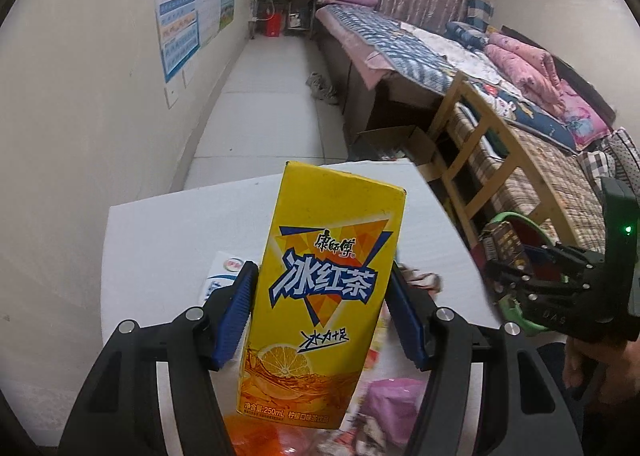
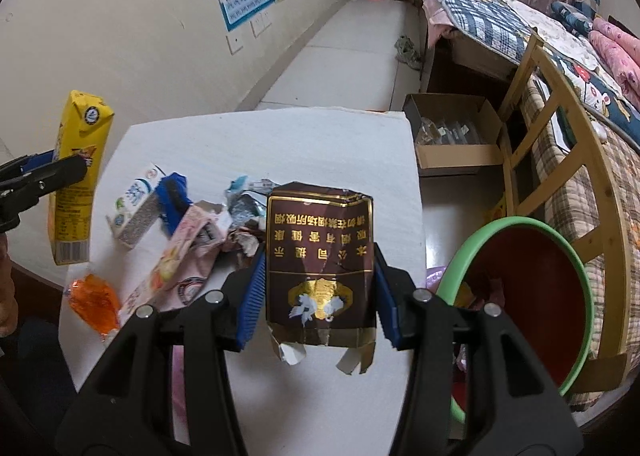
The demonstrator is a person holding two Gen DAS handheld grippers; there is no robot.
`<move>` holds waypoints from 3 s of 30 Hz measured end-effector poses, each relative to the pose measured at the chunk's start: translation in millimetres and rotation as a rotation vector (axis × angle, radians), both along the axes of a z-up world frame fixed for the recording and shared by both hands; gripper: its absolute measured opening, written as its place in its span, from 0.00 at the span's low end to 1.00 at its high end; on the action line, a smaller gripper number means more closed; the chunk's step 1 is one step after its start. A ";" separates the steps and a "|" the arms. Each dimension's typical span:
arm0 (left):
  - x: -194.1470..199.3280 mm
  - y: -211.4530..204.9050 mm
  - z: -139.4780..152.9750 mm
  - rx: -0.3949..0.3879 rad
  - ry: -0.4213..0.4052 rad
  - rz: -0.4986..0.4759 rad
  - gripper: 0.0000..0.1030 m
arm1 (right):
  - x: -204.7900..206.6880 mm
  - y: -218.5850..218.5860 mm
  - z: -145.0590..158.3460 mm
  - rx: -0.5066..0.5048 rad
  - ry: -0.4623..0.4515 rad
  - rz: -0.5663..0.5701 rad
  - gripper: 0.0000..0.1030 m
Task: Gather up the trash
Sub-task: 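Carry the brown box over the green bin with the right gripper while the left carries the carton, then open both grippers over the bin to drop the box and carton, then move both tools back over the remaining trash on the table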
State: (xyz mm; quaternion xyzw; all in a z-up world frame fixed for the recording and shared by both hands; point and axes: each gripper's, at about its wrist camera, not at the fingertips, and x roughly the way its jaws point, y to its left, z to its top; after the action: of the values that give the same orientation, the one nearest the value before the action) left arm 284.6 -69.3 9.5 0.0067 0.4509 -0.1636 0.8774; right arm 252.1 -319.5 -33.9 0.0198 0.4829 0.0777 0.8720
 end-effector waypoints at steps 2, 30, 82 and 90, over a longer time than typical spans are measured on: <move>-4.6 -7.3 2.8 0.008 -0.006 -0.007 0.58 | -5.3 -1.6 3.2 0.002 -0.008 -0.002 0.46; -40.2 -164.6 9.4 -0.034 0.009 -0.226 0.58 | -60.6 -144.2 34.6 -0.024 -0.064 -0.222 0.46; -12.8 -337.1 -32.1 -0.132 0.154 -0.351 0.84 | -62.8 -245.0 -22.3 -0.063 0.029 -0.344 0.77; -6.3 -301.8 -30.9 -0.119 0.124 -0.243 0.92 | -68.1 -237.9 -20.9 -0.073 0.016 -0.341 0.95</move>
State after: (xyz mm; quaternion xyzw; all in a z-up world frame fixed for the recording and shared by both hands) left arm 278.3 -371.1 -21.4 -0.0011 0.4898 -0.2953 0.8203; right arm 183.9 -557.4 -54.8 0.0705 0.4821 -0.0892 0.8687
